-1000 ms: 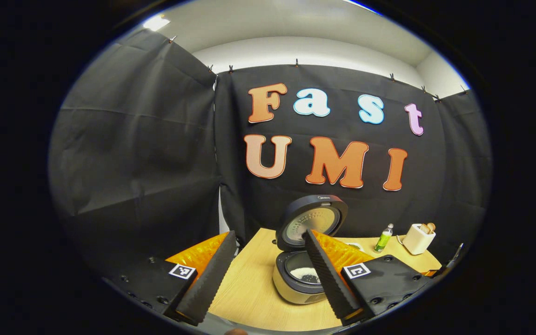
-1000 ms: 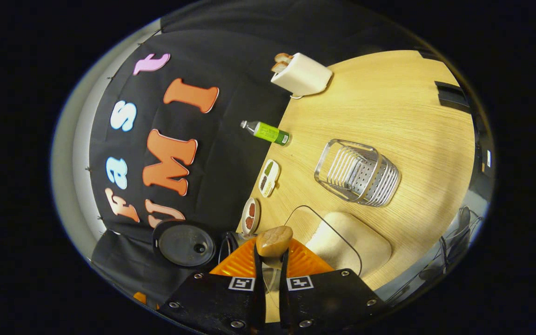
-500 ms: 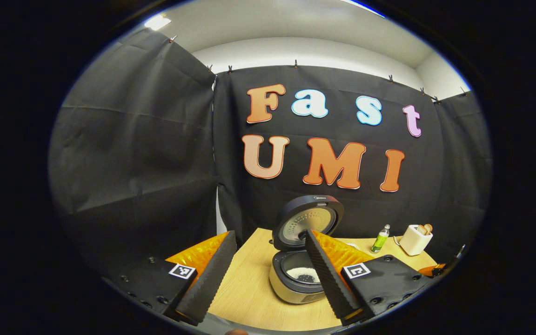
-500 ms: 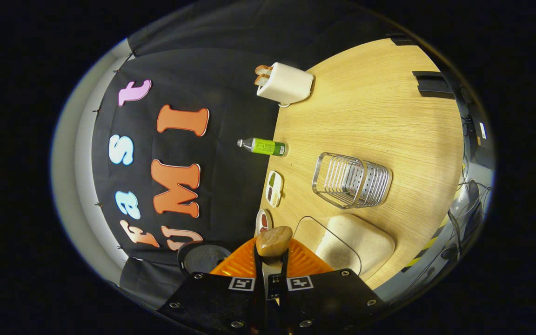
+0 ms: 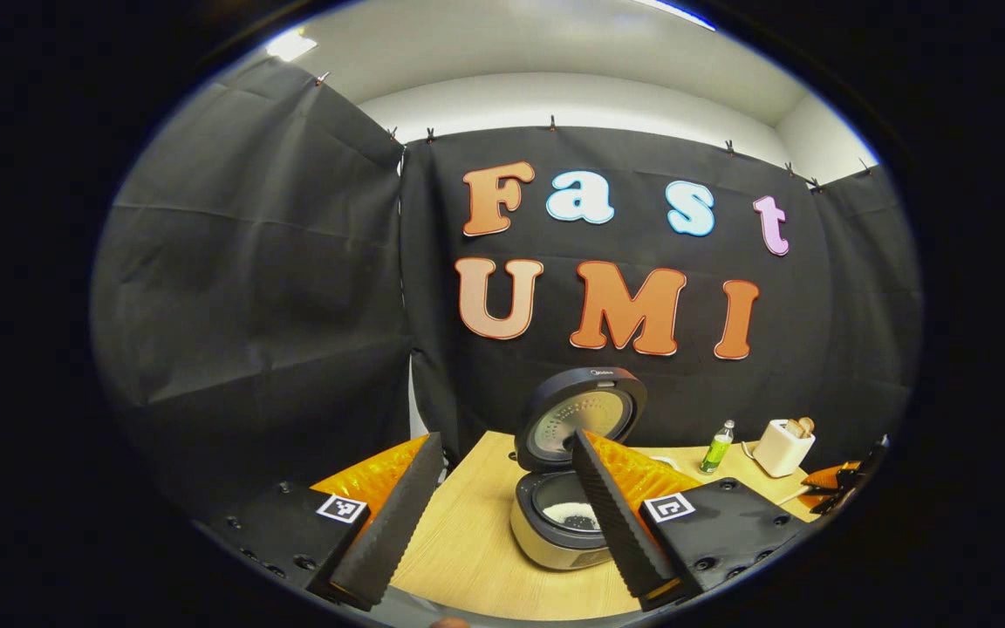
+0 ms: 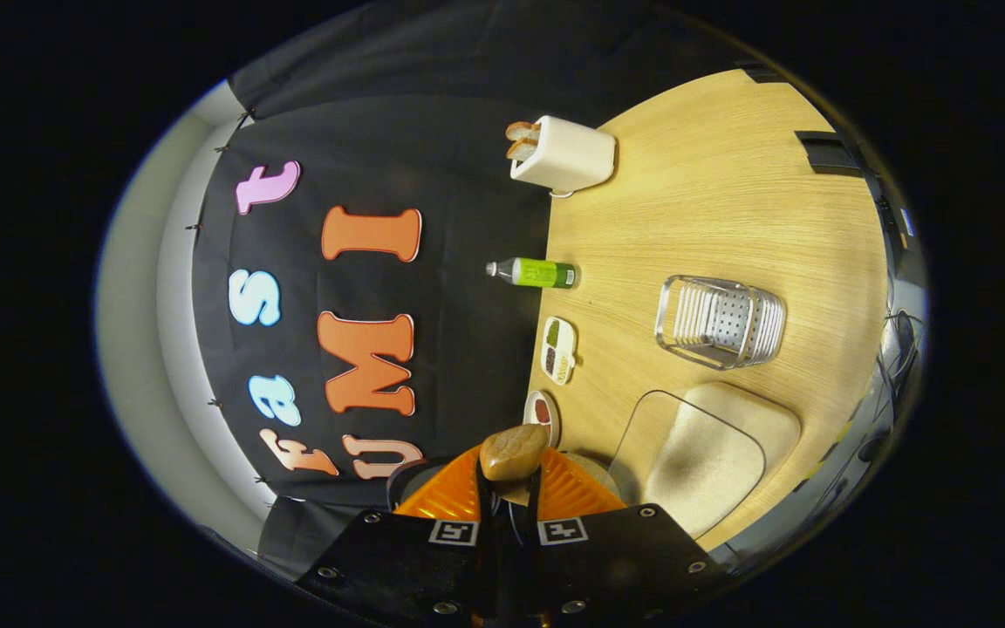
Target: Close the left gripper, press the button to open the rice cooker; take a wooden spoon from the chopstick holder with the right hand, scoop a spoonful of rice and pour it into the rice cooker, then put the wooden spoon back into the chopstick holder.
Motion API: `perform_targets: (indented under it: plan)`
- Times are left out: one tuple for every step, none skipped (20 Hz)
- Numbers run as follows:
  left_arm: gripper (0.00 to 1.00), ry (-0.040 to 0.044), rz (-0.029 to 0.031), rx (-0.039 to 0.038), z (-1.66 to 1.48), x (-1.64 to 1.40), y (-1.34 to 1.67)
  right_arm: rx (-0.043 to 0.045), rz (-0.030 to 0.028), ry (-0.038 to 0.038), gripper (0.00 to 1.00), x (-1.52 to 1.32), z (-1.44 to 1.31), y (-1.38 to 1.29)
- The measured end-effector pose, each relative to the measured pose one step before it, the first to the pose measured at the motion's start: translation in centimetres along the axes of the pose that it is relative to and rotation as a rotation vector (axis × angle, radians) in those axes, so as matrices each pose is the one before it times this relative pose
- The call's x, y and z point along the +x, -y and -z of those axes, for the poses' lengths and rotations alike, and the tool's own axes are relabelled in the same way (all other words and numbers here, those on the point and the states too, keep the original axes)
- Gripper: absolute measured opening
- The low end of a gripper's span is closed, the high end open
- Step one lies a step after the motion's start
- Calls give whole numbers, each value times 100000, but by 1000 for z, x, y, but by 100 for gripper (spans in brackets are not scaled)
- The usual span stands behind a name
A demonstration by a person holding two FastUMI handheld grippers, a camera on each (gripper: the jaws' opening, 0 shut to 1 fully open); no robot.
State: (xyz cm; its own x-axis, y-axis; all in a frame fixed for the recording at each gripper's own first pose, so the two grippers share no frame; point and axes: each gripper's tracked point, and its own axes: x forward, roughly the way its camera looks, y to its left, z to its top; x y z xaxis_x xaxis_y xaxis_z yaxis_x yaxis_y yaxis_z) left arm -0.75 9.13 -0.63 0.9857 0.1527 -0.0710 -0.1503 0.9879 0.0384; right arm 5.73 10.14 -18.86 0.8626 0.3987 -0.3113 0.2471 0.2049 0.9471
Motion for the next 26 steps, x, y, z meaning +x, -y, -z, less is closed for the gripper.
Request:
perform_targets:
  plan:
    - [97, -333, -45, 15, 108, 25, -108, 67, -808, -275, 11, 389, 225, -1019]
    - [97, -415, -129, 8, 198, -54, -83, -503, -916, -452, 11, 560, 166, -896]
    - [97, -281, 130, 112, 217, -36, -25, -757, -902, -424, 11, 552, 176, -1021]
    - [97, -298, -39, 127, 137, 1, -78, -649, -756, -176, 11, 688, 163, -896]
    - [97, -392, 6, 48, 198, -5, -126, -894, -617, -441, 11, 617, 345, -850]
    - [97, -285, 15, -104, 121, -47, -94, -714, -548, -488, 11, 638, 352, -793]
    - [97, -88, -300, -275, 76, -67, -326, -805, -541, -635, 11, 648, 470, -776]
    - [97, 423, -625, -486, -99, 3, -273, -974, -546, -1069, 11, 723, 522, -716]
    - [98, 303, -73, -607, -7, 39, -171, -894, -228, -1114, 11, 588, 551, -692]
    - [97, 73, 389, -594, 7, 91, 43, -730, -142, -778, 11, 676, 507, -698]
    - [97, -232, 651, -338, 156, -163, 7, -1158, -304, -520, 11, 607, 538, -684]
    - [97, -375, 750, -47, 154, -74, 6, -1414, -354, -713, 11, 892, 497, -606]
    - [97, -320, 1077, 224, 158, -16, 6, -1515, -330, -549, 11, 723, 581, -660]
    - [97, -98, 1178, 416, 63, -16, 160, -1546, -306, -810, 11, 831, 505, -475]
    - [97, 88, 951, 414, 66, -15, 135, -1736, -242, -462, 11, 709, 597, -670]
    - [97, 264, 879, 212, -70, -114, 43, -2297, -221, -512, 11, 753, 620, -507]
    - [97, 274, 853, -31, 47, -100, 98, -2580, -40, -537, 11, 736, 356, -556]
    - [97, 24, 573, -173, -82, -12, 90, -2712, -8, -378, 11, 593, 335, -399]
    - [97, -60, 278, -74, 187, -71, -66, -2383, -57, -189, 11, 596, 455, -469]
    - [97, -142, -72, 210, -1, 22, -155, -2225, -26, -149, 11, 530, 293, -358]
    - [97, -217, -304, 307, 279, -98, -240, -2123, -26, 97, 11, 510, 224, -294]
    - [98, -73, -130, 265, 31, -82, -297, -2185, 60, 81, 11, 454, 289, -168]
    - [98, -251, -307, 311, 21, -83, -236, -1940, 253, 12, 11, 268, 261, -277]
    - [97, -186, -305, 302, 37, -80, -222, -1976, 221, 44, 11, 285, 136, -98]
    - [98, -120, -298, 276, 141, 143, -151, -1898, 131, -80, 11, 294, 120, -14]
    - [98, -213, -77, -54, 13, 122, -90, -1781, 197, 97, 11, 203, 134, -144]
